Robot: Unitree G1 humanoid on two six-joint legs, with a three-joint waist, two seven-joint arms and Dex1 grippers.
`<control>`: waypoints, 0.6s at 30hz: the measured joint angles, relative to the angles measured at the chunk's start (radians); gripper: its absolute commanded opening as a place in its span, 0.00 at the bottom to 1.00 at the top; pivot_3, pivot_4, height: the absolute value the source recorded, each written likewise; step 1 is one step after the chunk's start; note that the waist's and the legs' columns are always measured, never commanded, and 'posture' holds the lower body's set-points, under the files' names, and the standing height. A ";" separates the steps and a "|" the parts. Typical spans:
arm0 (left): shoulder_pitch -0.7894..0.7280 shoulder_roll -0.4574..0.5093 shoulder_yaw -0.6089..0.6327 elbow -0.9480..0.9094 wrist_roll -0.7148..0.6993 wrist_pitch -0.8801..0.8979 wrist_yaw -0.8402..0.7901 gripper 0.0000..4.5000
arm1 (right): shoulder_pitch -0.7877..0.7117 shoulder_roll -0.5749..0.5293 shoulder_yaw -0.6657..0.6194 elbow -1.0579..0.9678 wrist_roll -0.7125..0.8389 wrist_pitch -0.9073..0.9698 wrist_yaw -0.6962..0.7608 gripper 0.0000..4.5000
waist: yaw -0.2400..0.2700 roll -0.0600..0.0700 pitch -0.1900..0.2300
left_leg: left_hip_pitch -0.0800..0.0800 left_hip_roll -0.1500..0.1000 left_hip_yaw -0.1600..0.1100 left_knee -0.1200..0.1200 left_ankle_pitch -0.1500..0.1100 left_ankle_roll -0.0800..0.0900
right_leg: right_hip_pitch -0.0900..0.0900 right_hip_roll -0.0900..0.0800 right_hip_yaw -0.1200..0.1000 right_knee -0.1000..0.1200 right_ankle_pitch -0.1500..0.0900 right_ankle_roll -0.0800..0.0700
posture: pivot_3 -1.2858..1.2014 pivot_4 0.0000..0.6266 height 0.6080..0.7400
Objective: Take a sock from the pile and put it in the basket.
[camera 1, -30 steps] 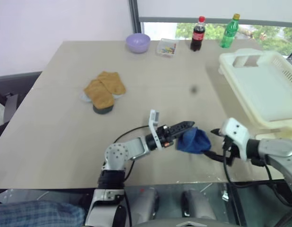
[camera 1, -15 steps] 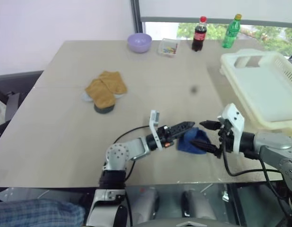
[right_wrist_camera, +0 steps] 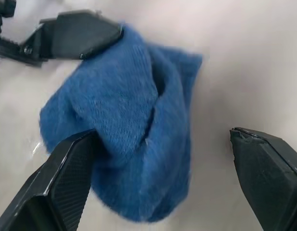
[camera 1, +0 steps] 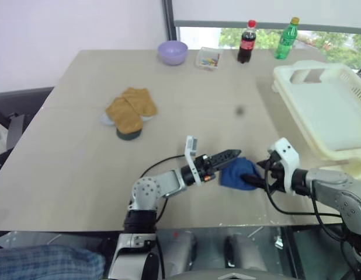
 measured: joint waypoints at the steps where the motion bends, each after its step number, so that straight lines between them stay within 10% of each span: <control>1: 0.000 0.000 0.001 0.000 0.001 0.000 -0.002 1.00 | 0.000 0.021 -0.005 0.000 0.014 0.009 -0.003 0.91 | 0.000 0.000 0.000 | 0.000 0.000 0.000 0.000 0.000 0.000 | 0.000 0.000 0.000 0.000 0.000 0.000 | 0.52 0.24 1.00; 3: 0.000 0.000 0.002 0.000 0.002 0.000 -0.004 1.00 | 0.000 0.050 -0.009 0.000 0.030 0.021 -0.008 0.85 | 0.000 0.000 0.000 | 0.000 0.000 0.000 0.000 0.000 0.000 | 0.000 0.000 0.000 0.000 0.000 0.000 | 0.52 0.24 1.00; 12: 0.000 -0.004 0.017 0.000 0.010 -0.002 -0.007 1.00 | -0.006 0.256 -0.079 0.073 0.123 0.118 -0.099 0.01 | 0.000 0.001 0.000 | 0.000 0.000 0.000 0.000 0.000 0.000 | 0.000 0.000 0.000 0.000 0.000 0.000 | 0.52 0.24 1.00; 18: 0.015 0.030 -0.014 -0.032 0.063 -0.038 -0.043 1.00 | 0.000 0.221 -0.117 0.084 0.141 0.126 -0.098 0.01 | -0.001 0.001 0.000 | 0.000 0.000 0.000 0.000 0.000 0.000 | 0.000 0.000 0.000 0.000 0.000 0.000 | 0.52 0.24 1.00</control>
